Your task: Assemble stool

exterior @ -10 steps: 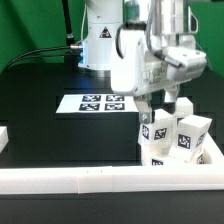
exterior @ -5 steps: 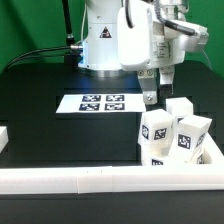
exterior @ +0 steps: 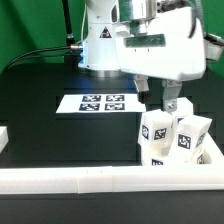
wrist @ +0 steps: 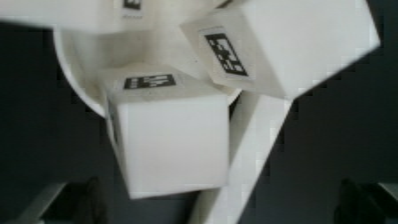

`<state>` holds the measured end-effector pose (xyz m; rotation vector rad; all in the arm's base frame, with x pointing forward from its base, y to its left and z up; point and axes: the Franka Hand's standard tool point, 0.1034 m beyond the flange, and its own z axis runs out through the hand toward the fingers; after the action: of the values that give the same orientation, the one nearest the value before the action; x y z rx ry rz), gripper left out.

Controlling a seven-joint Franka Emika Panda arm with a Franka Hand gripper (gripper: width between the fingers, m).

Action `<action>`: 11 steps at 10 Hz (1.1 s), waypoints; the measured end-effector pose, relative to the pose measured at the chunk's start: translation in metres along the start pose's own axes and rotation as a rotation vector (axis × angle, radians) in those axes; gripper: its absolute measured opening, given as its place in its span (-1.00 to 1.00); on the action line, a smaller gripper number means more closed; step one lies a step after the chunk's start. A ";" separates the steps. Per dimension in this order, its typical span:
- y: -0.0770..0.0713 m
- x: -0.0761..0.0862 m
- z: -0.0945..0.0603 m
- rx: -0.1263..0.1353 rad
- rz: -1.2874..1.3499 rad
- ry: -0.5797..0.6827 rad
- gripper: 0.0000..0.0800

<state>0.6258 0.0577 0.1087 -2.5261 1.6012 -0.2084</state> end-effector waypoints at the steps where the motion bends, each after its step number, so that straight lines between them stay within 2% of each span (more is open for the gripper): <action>1: 0.000 0.001 0.000 0.000 -0.023 0.005 0.62; 4: 0.002 0.005 0.000 -0.019 -0.260 0.023 0.62; 5: 0.003 0.005 0.000 -0.049 -0.470 0.035 0.62; 7: 0.002 0.009 -0.001 -0.060 -0.770 0.032 0.62; 9: 0.001 0.013 -0.003 -0.053 -1.016 0.013 0.62; 11: 0.002 0.018 -0.003 -0.069 -1.067 0.021 0.62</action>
Offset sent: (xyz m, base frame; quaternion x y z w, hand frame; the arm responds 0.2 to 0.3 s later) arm 0.0000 0.0000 0.0000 0.0000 0.0000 -0.1296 0.9916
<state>0.6308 0.0407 0.1123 -3.1406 0.1074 -0.2751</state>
